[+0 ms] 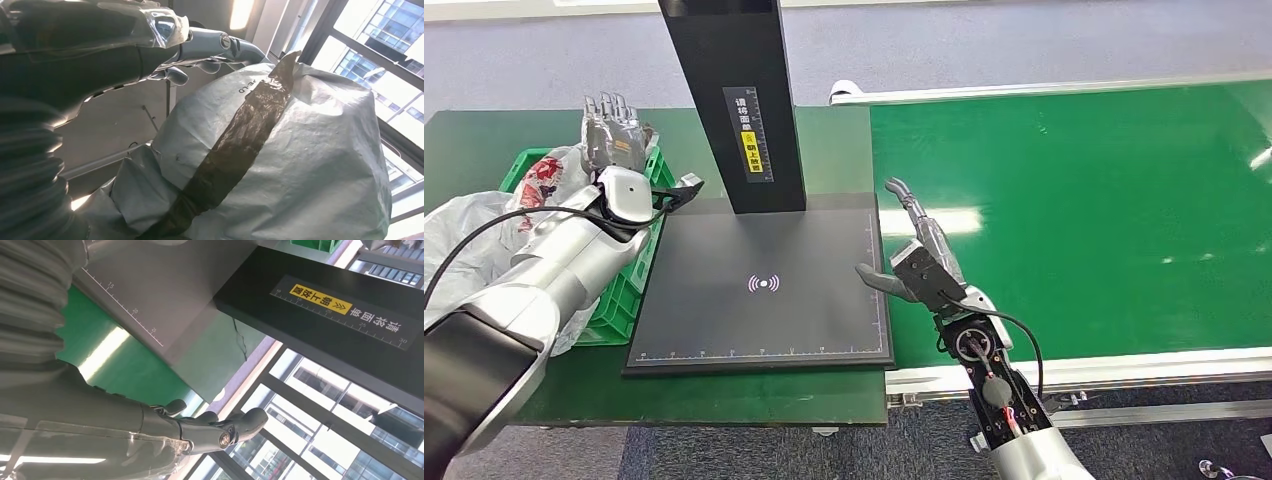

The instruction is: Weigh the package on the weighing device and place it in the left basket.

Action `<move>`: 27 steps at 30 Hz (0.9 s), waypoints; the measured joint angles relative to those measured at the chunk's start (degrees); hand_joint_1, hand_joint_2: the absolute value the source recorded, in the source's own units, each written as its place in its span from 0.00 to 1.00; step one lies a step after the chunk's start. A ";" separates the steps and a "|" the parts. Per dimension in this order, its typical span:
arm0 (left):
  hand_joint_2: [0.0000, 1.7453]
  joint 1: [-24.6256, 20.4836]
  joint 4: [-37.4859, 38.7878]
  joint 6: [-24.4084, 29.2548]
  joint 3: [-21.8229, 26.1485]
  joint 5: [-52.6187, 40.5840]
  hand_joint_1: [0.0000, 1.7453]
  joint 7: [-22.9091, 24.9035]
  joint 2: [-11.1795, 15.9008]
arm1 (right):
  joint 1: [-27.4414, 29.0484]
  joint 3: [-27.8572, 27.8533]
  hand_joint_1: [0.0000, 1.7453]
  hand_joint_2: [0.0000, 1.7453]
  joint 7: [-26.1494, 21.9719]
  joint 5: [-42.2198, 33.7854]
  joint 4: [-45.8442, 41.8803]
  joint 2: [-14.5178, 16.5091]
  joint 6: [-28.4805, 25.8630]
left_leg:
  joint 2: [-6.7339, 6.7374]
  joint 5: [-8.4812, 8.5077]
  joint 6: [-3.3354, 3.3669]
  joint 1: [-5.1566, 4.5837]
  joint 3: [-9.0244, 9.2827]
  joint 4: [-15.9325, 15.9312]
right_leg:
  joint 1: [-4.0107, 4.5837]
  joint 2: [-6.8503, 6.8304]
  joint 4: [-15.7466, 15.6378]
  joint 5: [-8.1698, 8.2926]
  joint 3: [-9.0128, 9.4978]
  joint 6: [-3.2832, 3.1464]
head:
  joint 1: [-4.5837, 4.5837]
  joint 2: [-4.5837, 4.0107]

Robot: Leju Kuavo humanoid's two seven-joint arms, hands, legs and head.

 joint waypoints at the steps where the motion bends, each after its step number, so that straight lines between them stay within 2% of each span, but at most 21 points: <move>1: 1.00 -0.01 0.03 0.00 -0.04 0.00 0.00 0.01 0.01 | 0.00 0.00 0.00 1.00 0.00 0.00 0.00 0.00 0.00 | 0.00 0.00 0.00 0.00 0.00 0.00 | 0.00 0.00 0.00 0.00 0.00 0.00 | 0.00 -0.01; 5: 1.00 -0.01 0.19 1.33 -0.21 0.00 0.00 0.63 0.08 | -0.01 0.00 0.00 1.00 0.07 0.08 -0.01 0.00 0.00 | 0.00 0.00 0.00 0.00 0.00 0.00 | 0.00 0.00 0.00 0.00 0.00 0.00 | 0.00 0.00; 7: 0.50 0.01 0.24 6.46 -0.28 0.00 0.00 1.97 0.40 | 0.02 0.00 0.00 1.00 0.32 0.24 -0.01 -0.02 0.00 | 0.00 0.00 0.00 0.00 0.00 0.00 | 0.00 0.00 0.00 0.00 -0.01 0.00 | 0.00 0.00; 9: 0.00 0.01 0.25 16.19 -0.28 0.00 0.00 3.05 1.04 | 0.18 0.00 0.00 1.00 0.73 0.34 -0.11 -0.06 0.00 | 0.00 0.00 0.00 0.00 0.00 0.00 | 0.00 0.00 0.00 0.00 -0.01 0.00 | 0.00 0.00; 13: 0.00 0.29 -1.31 39.73 -0.20 0.00 0.00 3.17 2.99 | 1.42 0.00 0.00 1.00 1.24 0.36 -1.48 -0.56 0.03 | -0.02 0.00 0.00 0.00 -0.01 0.00 | 0.00 0.00 0.00 0.00 -0.01 0.00 | 0.01 -0.01; 15: 0.00 1.50 -5.90 44.47 -0.22 0.04 0.00 3.50 4.94 | 2.08 0.01 0.00 1.00 1.35 0.32 -2.29 -0.93 0.13 | 0.03 -0.01 0.00 -0.01 0.01 0.00 | -0.01 0.01 -0.01 -0.01 -0.02 0.00 | 0.01 0.00; 17: 0.00 4.35 -13.39 44.93 1.34 1.50 0.00 1.53 6.28 | 2.44 0.01 0.00 1.00 1.37 0.02 -2.69 -1.22 0.05 | 0.03 -0.01 0.00 -0.02 0.10 0.03 | -0.03 0.01 -0.05 -0.02 -0.16 0.00 | -0.03 0.01; 18: 0.00 6.31 -17.89 44.97 3.24 4.17 0.00 -1.73 5.40 | 2.50 -0.01 0.00 1.00 1.23 -0.35 -2.70 -1.34 -0.25 | -0.13 0.02 0.04 -0.02 0.05 0.05 | -0.04 -0.14 -0.06 -0.06 -0.17 0.04 | -0.19 0.00; 19: 0.00 8.38 -22.79 45.01 6.33 8.25 0.00 -7.66 3.25 | 2.37 -0.02 0.00 1.00 0.94 -0.84 -2.52 -1.43 -0.70 | -0.37 0.09 0.11 0.00 -0.12 0.10 | -0.03 -0.36 -0.05 -0.08 -0.20 0.10 | -0.30 0.00; 20: 0.00 10.31 -27.62 45.05 10.37 12.96 0.00 -15.72 0.32 | 2.08 0.04 0.00 1.00 0.48 -1.35 -2.09 -1.48 -1.23 | -0.58 0.17 0.17 0.02 -0.37 0.14 | 0.00 -0.57 -0.03 -0.06 -0.22 0.15 | -0.28 -0.01; 21: 0.00 11.85 -32.24 45.10 15.06 17.69 0.00 -26.48 -2.63 | 1.74 0.19 0.00 1.00 -0.07 -1.79 -1.46 -1.40 -1.73 | -0.65 0.23 0.23 0.03 -0.63 0.16 | 0.02 -0.65 -0.01 0.01 -0.27 0.19 | -0.13 -0.01; 22: 0.00 12.95 -36.42 45.15 21.01 21.48 0.00 -39.74 -5.01 | 1.46 0.38 0.00 1.00 -0.59 -2.13 -0.77 -1.31 -2.12 | -0.39 0.21 0.20 0.01 -0.78 0.18 | 0.01 -0.41 0.01 0.14 -0.40 0.16 | 0.11 -0.01; 24: 0.00 14.41 -42.76 45.18 35.83 25.89 0.00 -65.33 -8.30 | 1.36 0.69 0.00 1.00 -1.24 -2.60 0.37 -1.20 -2.75 | 0.69 0.01 0.14 -0.10 -0.63 0.16 | -0.08 0.65 0.01 0.37 -0.62 0.10 | 0.34 0.00; 25: 0.00 15.20 -45.35 45.17 44.75 26.90 0.00 -73.54 -10.14 | 1.39 0.72 0.00 1.00 -1.39 -2.74 0.78 -1.30 -3.03 | 1.21 -0.11 0.10 -0.14 -0.44 0.15 | -0.12 1.17 0.00 0.44 -0.68 0.08 | 0.28 0.01; 26: 0.00 16.18 -47.78 45.14 53.47 27.28 0.00 -77.48 -12.19 | 1.37 0.72 0.00 1.00 -1.48 -2.84 1.12 -1.40 -3.24 | 1.53 -0.18 0.09 -0.13 -0.27 0.14 | -0.12 1.49 -0.01 0.46 -0.70 0.07 | 0.28 0.01; 27: 0.00 17.19 -50.18 45.11 61.19 27.28 0.00 -78.05 -14.24 | 1.29 0.73 0.00 1.00 -1.55 -2.89 1.42 -1.49 -3.39 | 1.63 -0.19 0.07 -0.10 -0.19 0.13 | -0.10 1.61 -0.01 0.45 -0.69 0.05 | 0.27 0.01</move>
